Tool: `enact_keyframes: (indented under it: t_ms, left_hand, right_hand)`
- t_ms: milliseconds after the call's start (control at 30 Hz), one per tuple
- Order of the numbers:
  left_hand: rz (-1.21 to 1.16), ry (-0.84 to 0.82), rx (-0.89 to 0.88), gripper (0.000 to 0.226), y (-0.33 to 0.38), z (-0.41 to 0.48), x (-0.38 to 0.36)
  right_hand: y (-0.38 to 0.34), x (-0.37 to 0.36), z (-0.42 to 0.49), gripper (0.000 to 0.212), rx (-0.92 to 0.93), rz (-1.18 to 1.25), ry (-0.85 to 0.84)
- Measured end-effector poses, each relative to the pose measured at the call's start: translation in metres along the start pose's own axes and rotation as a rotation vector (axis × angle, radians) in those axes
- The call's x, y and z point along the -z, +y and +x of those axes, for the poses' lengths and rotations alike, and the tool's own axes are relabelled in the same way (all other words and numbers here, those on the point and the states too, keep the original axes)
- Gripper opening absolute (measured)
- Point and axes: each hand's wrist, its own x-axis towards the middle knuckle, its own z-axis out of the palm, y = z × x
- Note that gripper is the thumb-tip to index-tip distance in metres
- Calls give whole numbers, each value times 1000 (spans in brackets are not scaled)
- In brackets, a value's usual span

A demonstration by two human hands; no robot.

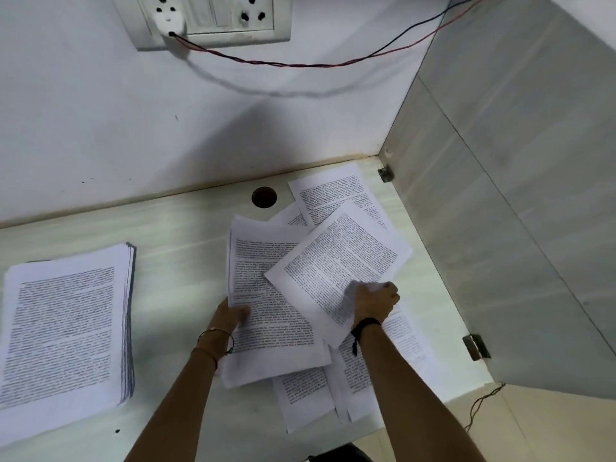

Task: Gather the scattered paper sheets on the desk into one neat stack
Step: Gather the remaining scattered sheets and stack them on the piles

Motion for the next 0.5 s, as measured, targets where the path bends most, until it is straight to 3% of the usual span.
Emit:
enact_keyframes:
  t_ms: [100,233,333,500]
  left_hand:
    - [-56,-30,-36,70,2,-1,-4]
    - [-109,-74,-32,68,3,-3,0]
    - [-101,-89,0,68,1,-5,9]
    - [-2,-10,65,47,-3,-2,37]
  right_hand:
    - [2,-6,-6,38,-71,106,-42]
    - [-3,-8,5,5,-116,164,-125]
    - [-13,-7,11,29,6,84,-164]
    - [-25,-4,23,33,359,-143,-188]
